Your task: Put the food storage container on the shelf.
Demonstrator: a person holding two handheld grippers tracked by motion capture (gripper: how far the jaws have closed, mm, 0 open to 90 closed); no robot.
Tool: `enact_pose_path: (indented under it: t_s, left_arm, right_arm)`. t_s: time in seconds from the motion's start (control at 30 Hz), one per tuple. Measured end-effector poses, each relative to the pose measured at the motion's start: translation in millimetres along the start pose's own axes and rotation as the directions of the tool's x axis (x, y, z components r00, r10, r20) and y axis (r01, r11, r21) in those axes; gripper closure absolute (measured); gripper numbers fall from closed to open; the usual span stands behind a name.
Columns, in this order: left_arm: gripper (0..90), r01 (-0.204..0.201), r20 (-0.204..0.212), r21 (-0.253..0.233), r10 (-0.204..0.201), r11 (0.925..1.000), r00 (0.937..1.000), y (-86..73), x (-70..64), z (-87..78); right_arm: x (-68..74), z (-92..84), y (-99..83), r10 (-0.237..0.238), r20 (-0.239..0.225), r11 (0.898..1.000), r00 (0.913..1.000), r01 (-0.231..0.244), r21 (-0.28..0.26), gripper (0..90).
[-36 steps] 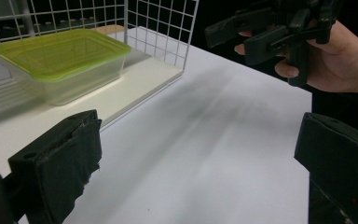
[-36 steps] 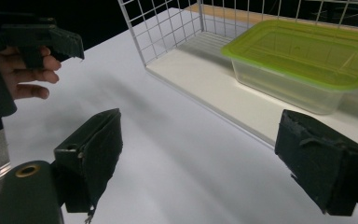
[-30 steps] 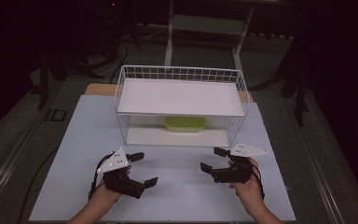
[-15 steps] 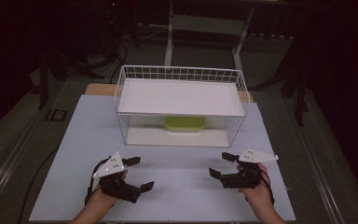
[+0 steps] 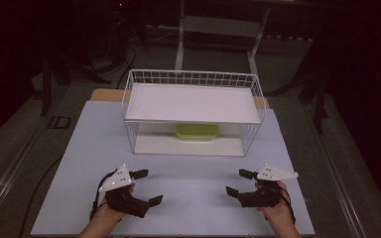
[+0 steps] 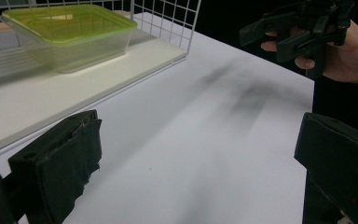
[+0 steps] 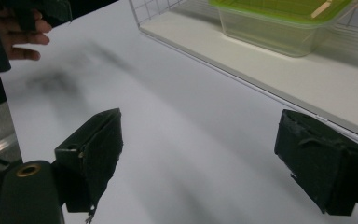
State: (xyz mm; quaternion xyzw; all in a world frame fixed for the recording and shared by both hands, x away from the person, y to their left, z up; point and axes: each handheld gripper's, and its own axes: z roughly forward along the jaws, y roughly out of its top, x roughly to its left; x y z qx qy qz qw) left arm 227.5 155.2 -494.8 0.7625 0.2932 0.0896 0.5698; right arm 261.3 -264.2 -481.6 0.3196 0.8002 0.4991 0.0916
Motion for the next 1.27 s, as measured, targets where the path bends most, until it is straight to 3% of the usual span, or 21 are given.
enact_pose_path:
  t_s: [0.17, 0.4, 0.5, 0.6, 0.7, 0.87, 1.27]
  left_arm:
    - [1.2, -0.019, -0.004, 0.028, 0.019, 0.9994, 0.9998, -6.1, 1.2, 3.4]
    - [1.2, -0.01, -0.019, 0.035, 0.01, 0.9994, 0.9998, -8.1, 4.5, 6.0]
    - [1.2, -0.042, -0.044, 0.044, 0.044, 0.9982, 0.9981, -6.7, 6.4, 5.0]
    - [1.2, -0.041, -0.065, 0.041, 0.044, 0.9983, 0.9969, -6.4, 9.7, 3.4]
    - [1.2, -0.023, -0.093, 0.049, 0.028, 0.9985, 0.9953, -8.3, 14.5, 1.6]
    - [1.2, 0.006, -0.1, 0.049, -0.001, 0.9988, 0.995, -9.6, 15.4, 2.6]
    - [1.2, -0.004, -0.091, 0.059, 0.009, 0.9983, 0.9958, -10.4, 13.5, 5.7]
  right_arm:
    - [-5.8, -0.1, -2.1, -0.02, -0.004, 1.0, 0.9998, 0.02, 0.002, 15.1]
    - [-15.1, 2.0, -7.1, -0.015, 0.0, 1.0, 0.9999, 0.015, 0.023, 15.1]
    - [-17.0, 3.0, -8.5, -0.007, 0.027, 0.999, 0.9996, 0.006, 0.04, 15.1]
    - [-17.6, 4.2, -10.0, 0.015, 0.061, 0.998, 0.998, -0.018, 0.061, 15.1]
    - [-17.7, 5.0, -10.6, 0.021, 0.064, 0.998, 0.9978, -0.025, 0.063, 15.1]
    - [-19.3, 3.5, -9.2, 0.024, 0.062, 0.999, 0.9978, -0.027, 0.041, 15.1]
    - [-23.9, 1.9, -9.3, 0.049, 0.052, 0.998, 0.9974, -0.05, 0.025, 16.6]
